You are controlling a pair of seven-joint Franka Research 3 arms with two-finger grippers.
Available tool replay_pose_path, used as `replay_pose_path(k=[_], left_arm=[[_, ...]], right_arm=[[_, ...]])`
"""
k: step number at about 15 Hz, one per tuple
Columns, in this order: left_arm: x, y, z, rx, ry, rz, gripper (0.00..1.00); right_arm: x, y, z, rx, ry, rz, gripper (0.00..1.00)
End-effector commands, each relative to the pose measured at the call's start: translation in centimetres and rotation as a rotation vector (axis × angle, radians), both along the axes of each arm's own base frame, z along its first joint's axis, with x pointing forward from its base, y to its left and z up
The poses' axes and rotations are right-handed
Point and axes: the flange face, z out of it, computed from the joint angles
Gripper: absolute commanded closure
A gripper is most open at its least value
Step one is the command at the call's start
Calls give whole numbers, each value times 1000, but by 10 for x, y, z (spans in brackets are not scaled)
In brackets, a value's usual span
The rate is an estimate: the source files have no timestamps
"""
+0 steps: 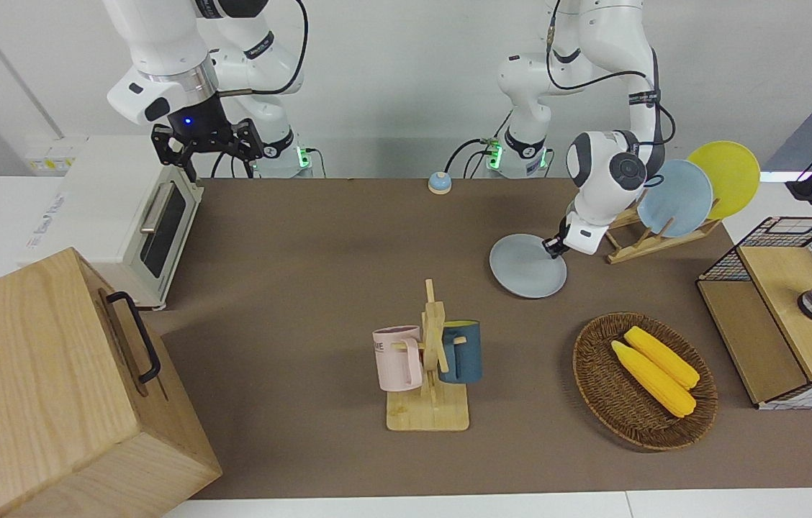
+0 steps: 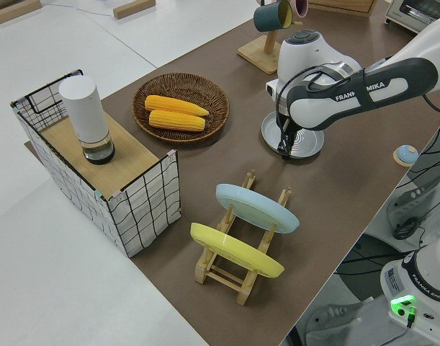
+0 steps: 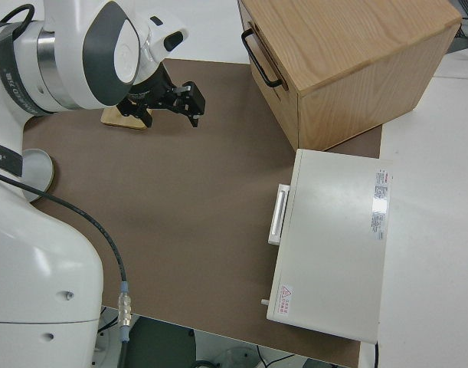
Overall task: Pick gray plate from table and place it on lower plate rack with left arm
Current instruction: 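Hold the gray plate rim firmly with the left gripper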
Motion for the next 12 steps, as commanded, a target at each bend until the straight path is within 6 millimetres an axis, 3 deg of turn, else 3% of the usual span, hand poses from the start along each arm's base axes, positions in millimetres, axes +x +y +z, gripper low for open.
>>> replay_pose_path(k=[1, 9, 12], left_arm=[[1, -2, -9, 0, 9, 10, 1000], [12, 5, 18, 35, 31, -22, 1000], [18, 18, 36, 51, 54, -20, 1000]], right_arm=[[-2, -1, 4, -2, 4, -14, 17], [-2, -1, 4, -3, 2, -14, 17], [-2, -1, 4, -2, 2, -14, 17]])
